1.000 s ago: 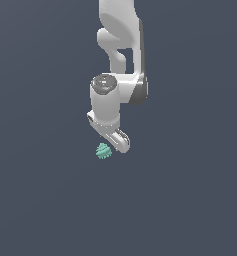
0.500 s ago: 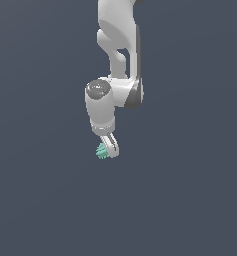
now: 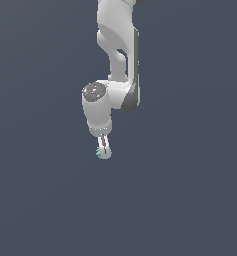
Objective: Pick up the object and move it to a goal position.
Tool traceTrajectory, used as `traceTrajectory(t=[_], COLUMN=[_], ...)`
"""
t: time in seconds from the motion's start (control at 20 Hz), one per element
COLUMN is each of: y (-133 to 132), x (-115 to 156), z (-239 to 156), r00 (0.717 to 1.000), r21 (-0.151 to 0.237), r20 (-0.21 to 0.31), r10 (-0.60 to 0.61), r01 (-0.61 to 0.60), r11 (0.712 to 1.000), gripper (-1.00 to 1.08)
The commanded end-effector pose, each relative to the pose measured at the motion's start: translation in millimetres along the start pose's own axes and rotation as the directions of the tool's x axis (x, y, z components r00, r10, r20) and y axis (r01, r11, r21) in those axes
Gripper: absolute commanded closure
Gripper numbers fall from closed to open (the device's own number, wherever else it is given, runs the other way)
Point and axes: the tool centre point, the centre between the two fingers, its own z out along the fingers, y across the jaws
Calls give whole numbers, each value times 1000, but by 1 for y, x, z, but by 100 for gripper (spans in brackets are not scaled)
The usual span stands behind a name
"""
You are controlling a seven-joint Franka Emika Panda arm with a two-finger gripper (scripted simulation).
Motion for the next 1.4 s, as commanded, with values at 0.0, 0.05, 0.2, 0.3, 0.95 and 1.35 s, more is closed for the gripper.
traceTrajectory(t=[0.0,0.05,0.2,0.3,0.95,1.35], y=[1,1,2,2,3,2], x=[2,2,3,3,3,3], z=[2,2,3,3,46,53], r00=[999,999,998,998,998,998], r21=[0,0,0,0,0,0], r20=[0,0,-1,-1,-1,-1], r10=[34,43,61,64,64,64], r01=[-34,-43,-61,-64,-64,-64], r11=[999,999,998,998,998,998], gripper=[-92,-92,-92,-92,-92,108])
